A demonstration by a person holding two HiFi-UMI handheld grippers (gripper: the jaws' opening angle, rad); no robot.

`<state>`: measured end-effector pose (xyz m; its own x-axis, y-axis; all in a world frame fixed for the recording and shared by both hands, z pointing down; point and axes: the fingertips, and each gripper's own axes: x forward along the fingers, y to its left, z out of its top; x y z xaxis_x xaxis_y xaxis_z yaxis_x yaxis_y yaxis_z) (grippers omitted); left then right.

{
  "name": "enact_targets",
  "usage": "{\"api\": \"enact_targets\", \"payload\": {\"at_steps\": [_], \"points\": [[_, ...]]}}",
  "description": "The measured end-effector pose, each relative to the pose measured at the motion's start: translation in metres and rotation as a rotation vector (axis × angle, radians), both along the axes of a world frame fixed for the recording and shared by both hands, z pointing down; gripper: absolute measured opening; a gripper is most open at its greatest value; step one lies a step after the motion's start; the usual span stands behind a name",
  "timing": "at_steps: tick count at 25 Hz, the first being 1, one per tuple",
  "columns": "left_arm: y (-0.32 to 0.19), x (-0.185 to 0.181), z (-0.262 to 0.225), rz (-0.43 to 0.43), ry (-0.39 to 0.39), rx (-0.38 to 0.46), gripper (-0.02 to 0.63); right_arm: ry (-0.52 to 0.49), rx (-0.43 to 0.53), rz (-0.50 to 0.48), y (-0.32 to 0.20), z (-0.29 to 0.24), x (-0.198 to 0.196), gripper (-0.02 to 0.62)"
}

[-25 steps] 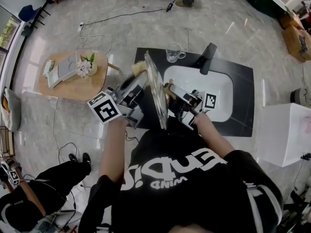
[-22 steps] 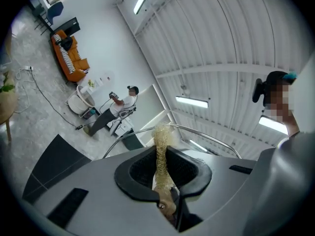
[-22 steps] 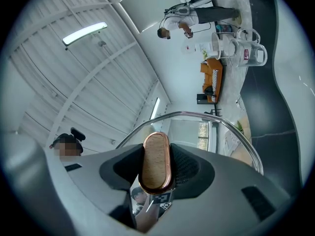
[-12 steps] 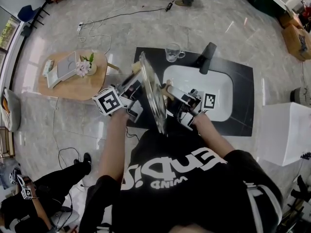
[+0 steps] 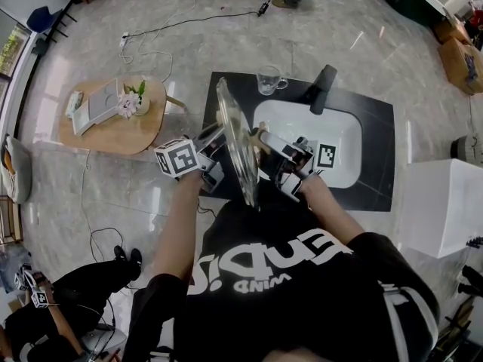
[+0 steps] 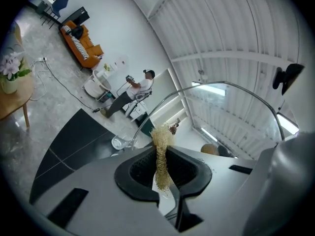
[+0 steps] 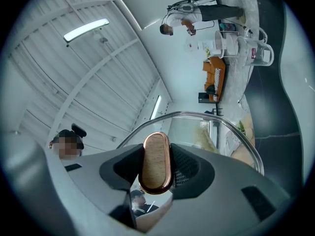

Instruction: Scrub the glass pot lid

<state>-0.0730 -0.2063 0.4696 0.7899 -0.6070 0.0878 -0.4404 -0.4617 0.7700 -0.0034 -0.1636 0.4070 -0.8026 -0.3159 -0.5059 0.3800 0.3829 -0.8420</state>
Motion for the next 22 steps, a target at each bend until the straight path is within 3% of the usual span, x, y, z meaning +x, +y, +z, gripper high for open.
{"api": "enact_targets", "payload": {"at_steps": [6,11,22], "points": [[0.017,0.007,0.041,0.069,-0.078,-0.063,0.054,-0.003,0.002,0.015,-0.002,-0.002,0.002,0.173],[0.038,0.018,0.057,0.139,-0.094,-0.089,0.054,0.018,0.008,0.019,-0.003,0.0,0.003,0.173],[0.087,0.04,0.04,0.276,-0.038,-0.117,0.054,0.054,0.023,0.032,-0.007,0.004,0.006,0.173]]}}
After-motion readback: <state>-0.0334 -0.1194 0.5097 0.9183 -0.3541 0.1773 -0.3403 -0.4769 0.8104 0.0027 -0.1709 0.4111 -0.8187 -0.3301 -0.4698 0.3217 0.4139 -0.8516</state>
